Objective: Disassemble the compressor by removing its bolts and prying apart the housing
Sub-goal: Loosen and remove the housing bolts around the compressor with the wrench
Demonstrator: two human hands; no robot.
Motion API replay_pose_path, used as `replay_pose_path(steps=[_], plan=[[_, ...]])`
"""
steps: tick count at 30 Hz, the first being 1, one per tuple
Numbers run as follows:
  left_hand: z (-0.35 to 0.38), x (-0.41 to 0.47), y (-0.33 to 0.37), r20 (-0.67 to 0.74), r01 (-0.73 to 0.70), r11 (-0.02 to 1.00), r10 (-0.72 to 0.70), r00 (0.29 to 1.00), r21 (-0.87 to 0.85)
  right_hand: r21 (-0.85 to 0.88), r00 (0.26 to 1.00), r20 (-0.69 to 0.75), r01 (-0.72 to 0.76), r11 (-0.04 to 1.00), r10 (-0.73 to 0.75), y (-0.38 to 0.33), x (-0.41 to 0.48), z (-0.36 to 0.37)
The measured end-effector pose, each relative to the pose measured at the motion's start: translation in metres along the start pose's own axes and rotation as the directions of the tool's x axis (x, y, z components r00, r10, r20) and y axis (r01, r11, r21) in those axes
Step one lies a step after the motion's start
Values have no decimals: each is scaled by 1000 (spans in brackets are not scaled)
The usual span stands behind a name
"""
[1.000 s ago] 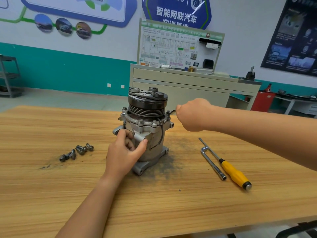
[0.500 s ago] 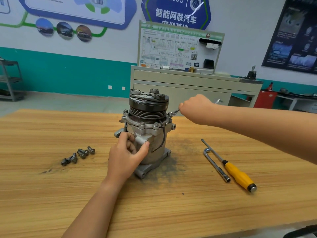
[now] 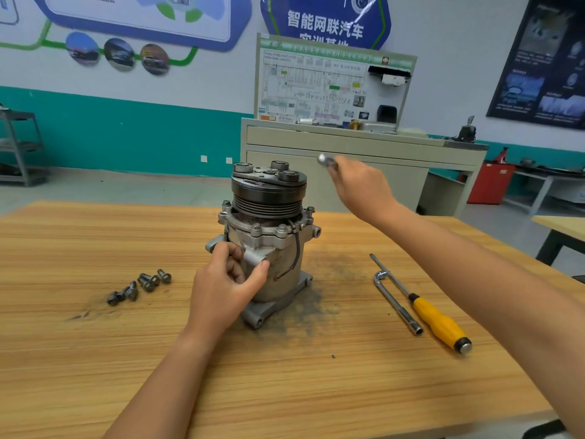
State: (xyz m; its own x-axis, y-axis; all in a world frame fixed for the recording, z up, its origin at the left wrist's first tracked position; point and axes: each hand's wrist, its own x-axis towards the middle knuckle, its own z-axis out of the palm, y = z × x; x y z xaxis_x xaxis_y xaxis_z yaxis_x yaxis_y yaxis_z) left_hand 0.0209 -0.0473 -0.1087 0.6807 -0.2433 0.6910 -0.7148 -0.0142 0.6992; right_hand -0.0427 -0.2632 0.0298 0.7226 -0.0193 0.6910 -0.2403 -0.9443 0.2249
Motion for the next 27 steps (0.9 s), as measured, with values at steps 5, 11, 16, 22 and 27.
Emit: replay_pose_path(steps=[5,11,16,22,27], plan=[[0,-1,0,-1,2,1000,-2,1000,-11,-64,979,193,-50,997,62,-8,-25,-24],[1,0,-2,-5,-2,1000,2,1000,-13,-166,895,436,-26,986,98,-23,-37,-31],[2,0,-4,-13,-8,1000,8,1000,-6,-334,853,521,181,925,21,-44,-27,-47],[2,-1,-2,-21,-16,1000,16,1000,-13,-374,791,609,345,861,-52,-45,-21,-57],[2,-1,-1,-18,-7,1000,7,1000,-11,-388,763,635,454,802,-125,-21,-11,-51]])
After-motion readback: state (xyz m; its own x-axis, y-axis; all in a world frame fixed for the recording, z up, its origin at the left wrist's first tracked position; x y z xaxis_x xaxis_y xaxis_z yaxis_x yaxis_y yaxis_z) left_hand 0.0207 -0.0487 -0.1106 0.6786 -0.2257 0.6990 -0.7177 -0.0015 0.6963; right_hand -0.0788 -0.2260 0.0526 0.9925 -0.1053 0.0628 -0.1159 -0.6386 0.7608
